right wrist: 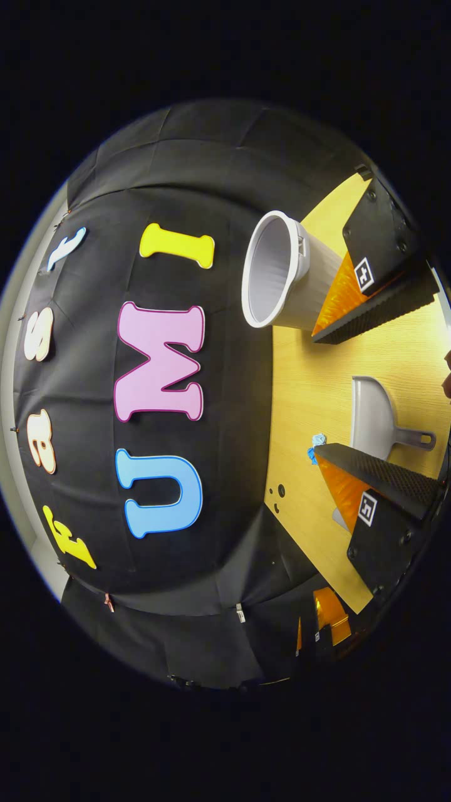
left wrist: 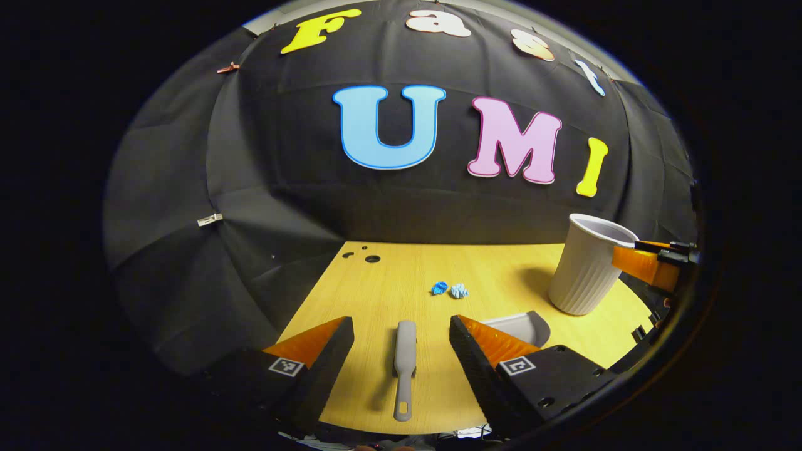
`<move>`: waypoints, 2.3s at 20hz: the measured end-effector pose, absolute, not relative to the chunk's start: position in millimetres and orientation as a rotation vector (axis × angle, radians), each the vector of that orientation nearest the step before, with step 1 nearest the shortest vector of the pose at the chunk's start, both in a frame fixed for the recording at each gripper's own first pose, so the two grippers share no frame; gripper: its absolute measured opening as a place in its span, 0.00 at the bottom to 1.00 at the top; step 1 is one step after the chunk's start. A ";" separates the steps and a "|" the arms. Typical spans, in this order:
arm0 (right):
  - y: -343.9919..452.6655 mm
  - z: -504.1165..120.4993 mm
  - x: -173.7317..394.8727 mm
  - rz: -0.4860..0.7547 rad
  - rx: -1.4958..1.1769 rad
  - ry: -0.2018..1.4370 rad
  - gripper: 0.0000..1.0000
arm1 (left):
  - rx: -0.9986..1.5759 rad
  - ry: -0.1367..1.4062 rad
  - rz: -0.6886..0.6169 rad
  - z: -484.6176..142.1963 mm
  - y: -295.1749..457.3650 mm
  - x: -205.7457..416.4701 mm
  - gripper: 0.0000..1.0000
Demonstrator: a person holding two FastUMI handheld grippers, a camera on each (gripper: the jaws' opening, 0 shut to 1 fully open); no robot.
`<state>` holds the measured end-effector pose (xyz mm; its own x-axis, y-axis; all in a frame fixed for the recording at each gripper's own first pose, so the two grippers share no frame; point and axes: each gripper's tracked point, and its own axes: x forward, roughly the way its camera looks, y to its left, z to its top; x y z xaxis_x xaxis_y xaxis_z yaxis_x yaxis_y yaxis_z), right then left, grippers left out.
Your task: Pick up the small broom and dustpan from the desktop, sweep the trash into the dustpan with the broom, and then empty the trash into the garbage bin.
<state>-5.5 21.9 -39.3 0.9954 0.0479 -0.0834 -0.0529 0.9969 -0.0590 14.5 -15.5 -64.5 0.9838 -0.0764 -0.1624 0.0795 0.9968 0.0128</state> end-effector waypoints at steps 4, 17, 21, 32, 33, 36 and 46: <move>20.3 -53.5 2.2 0.061 -0.059 0.116 0.99 | 0.013 0.293 -0.112 -102.3 -21.9 24.5 0.97; 10.1 -117.5 23.4 0.070 -0.053 0.285 0.99 | 0.063 0.826 -0.128 -235.5 -22.2 75.5 0.99; 12.7 -133.6 19.2 0.086 -0.029 0.361 0.99 | 0.107 0.978 -0.102 -264.3 -20.8 87.7 0.99; -9.9 -155.2 29.0 0.059 0.046 0.477 0.99 | 0.093 1.119 -0.070 -288.7 -25.9 104.0 0.46; -9.0 -156.8 28.2 0.067 0.036 0.488 0.99 | 0.092 1.120 -0.072 -288.3 -28.7 104.2 0.42; 2.6 -159.5 29.9 0.111 0.027 0.518 0.99 | 0.085 1.158 -0.050 -289.5 -27.7 99.1 0.30; 62.9 -210.5 26.8 0.208 0.036 0.772 0.99 | 0.050 1.093 -0.049 -290.3 -27.7 102.0 0.28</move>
